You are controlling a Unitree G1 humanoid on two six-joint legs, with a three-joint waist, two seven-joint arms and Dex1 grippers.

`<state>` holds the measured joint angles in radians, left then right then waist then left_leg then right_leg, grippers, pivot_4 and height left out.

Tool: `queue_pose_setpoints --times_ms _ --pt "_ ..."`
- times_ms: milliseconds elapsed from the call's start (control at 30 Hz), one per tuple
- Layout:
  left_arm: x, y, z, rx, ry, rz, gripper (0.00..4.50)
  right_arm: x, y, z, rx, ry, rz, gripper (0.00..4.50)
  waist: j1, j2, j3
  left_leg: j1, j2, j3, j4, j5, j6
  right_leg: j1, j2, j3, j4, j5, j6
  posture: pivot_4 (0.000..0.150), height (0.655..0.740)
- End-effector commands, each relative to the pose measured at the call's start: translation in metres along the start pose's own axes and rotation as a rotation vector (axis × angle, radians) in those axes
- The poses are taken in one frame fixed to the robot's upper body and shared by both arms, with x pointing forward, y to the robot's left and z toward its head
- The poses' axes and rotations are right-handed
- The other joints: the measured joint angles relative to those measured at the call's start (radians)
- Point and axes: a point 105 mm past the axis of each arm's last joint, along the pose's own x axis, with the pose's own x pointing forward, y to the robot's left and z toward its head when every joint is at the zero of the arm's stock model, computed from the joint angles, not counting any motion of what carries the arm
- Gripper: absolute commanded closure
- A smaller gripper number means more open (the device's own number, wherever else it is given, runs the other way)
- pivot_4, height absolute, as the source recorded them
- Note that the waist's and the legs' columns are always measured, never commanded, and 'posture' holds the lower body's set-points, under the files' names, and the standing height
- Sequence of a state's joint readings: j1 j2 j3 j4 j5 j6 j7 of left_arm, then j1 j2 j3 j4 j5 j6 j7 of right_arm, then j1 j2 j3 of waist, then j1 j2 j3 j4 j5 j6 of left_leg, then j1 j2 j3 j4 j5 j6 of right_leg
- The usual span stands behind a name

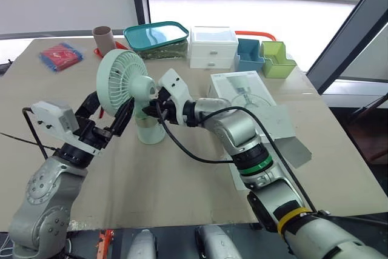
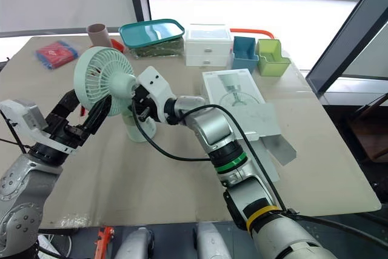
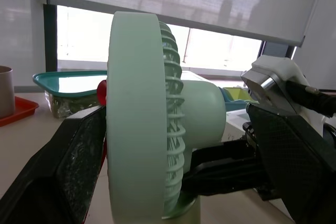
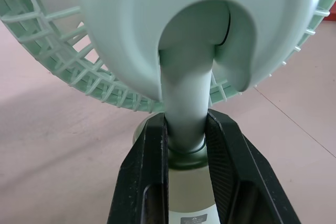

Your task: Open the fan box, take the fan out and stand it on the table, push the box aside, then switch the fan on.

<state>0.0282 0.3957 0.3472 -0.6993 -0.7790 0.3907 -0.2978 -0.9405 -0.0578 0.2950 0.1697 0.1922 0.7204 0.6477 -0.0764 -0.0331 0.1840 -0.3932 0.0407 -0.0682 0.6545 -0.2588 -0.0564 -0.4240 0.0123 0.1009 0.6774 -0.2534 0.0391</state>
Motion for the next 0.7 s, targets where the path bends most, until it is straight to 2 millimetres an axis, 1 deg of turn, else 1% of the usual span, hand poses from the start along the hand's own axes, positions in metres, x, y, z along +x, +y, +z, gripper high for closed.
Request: queue_pose_setpoints --times_ms 33,67,167,300,433,467,533,567,667,700 --pt "-0.017 0.0 0.02 0.02 -0.018 -0.048 0.04 -0.007 -0.011 0.028 -0.025 -0.099 -0.03 3.72 -0.002 0.0 0.0 0.0 0.001 0.0 0.0 0.0 0.0 0.0 0.0 0.0 0.0 0.0 0.0 0.15 0.74" --pt "-0.021 0.003 0.025 0.001 -0.022 -0.042 0.04 -0.008 -0.012 0.029 -0.021 -0.105 -0.031 3.72 -0.002 0.0 0.0 0.0 0.001 0.0 0.0 0.0 0.0 0.0 0.0 0.0 0.0 0.0 -0.001 0.15 0.74" --pt "-0.031 0.016 0.048 -0.075 -0.06 -0.046 0.04 -0.012 -0.013 0.031 -0.022 -0.126 -0.011 3.72 0.002 0.0 0.0 0.0 0.001 -0.001 0.0 0.0 0.0 0.0 0.0 -0.002 0.0 0.0 -0.001 0.15 0.74" --pt "-0.04 0.027 0.065 -0.135 -0.049 -0.085 0.04 -0.022 -0.011 0.033 -0.03 -0.153 0.034 3.72 0.0 0.001 0.001 -0.001 0.001 -0.002 0.0 0.0 0.0 0.0 0.0 -0.003 0.0 0.0 -0.001 0.15 0.74" --pt "-0.048 0.038 0.052 -0.088 0.084 -0.1 0.04 -0.037 -0.006 0.036 -0.053 -0.188 0.11 3.72 -0.001 0.001 0.001 -0.001 0.001 -0.002 -0.001 0.0 0.0 -0.001 0.0 -0.004 0.0 -0.002 -0.003 0.15 0.74" --pt "-0.05 0.043 0.048 -0.093 0.107 -0.094 0.04 -0.042 -0.004 0.036 -0.057 -0.197 0.136 3.72 -0.001 0.001 0.001 -0.001 0.001 -0.002 -0.002 0.0 0.0 -0.001 0.0 -0.004 0.0 -0.002 -0.003 0.15 0.74" --pt "-0.053 0.053 0.044 -0.063 0.128 -0.077 0.04 -0.052 -0.001 0.037 -0.068 -0.217 0.175 3.72 -0.001 0.002 0.001 -0.001 0.001 -0.002 -0.003 0.0 0.0 -0.001 0.0 -0.004 0.0 -0.003 -0.004 0.15 0.74" --pt "-0.055 0.056 0.042 -0.078 0.143 -0.077 0.04 -0.056 0.001 0.039 -0.065 -0.232 0.197 3.72 -0.001 0.002 0.001 -0.001 0.001 -0.002 -0.003 0.0 0.0 -0.001 0.0 -0.004 0.0 -0.003 -0.004 0.15 0.74" --pt "-0.057 0.059 0.036 -0.079 0.174 -0.104 0.04 -0.065 0.005 0.037 -0.062 -0.242 0.23 3.72 -0.001 0.002 0.001 -0.001 0.002 -0.002 -0.003 0.0 0.0 -0.002 0.001 -0.004 0.0 -0.003 -0.004 0.15 0.74" --pt "-0.058 0.061 0.033 -0.079 0.191 -0.116 0.04 -0.068 0.007 0.033 -0.071 -0.234 0.246 3.72 -0.001 0.002 0.001 -0.001 0.002 -0.002 -0.003 0.0 0.0 -0.002 0.001 -0.004 0.0 -0.003 -0.004 0.15 0.74"
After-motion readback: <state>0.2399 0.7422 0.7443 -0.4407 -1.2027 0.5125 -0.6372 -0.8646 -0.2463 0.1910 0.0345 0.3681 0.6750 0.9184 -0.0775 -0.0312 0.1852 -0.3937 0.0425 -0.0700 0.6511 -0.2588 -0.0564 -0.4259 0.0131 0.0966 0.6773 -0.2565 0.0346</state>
